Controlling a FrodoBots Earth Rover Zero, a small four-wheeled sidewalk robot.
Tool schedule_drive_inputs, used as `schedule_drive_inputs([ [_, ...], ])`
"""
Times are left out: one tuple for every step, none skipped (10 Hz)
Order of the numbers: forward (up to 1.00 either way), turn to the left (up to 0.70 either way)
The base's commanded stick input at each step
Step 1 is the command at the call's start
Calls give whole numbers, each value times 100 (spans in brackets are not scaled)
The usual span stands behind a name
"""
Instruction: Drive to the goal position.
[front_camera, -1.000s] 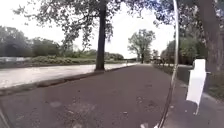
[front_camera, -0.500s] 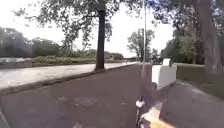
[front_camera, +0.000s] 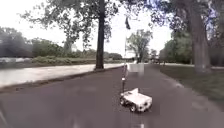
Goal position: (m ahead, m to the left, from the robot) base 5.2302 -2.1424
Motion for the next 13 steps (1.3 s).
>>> schedule_drive_inputs([
  [0,0],
  [0,0],
  [0,0],
  [0,0],
  [0,-34],
  [0,-100],
  [0,-100],
  [0,-100],
  [0,-100],
  [0,-100],
  [0,-100],
  [0,-100],
  [0,-100],
])
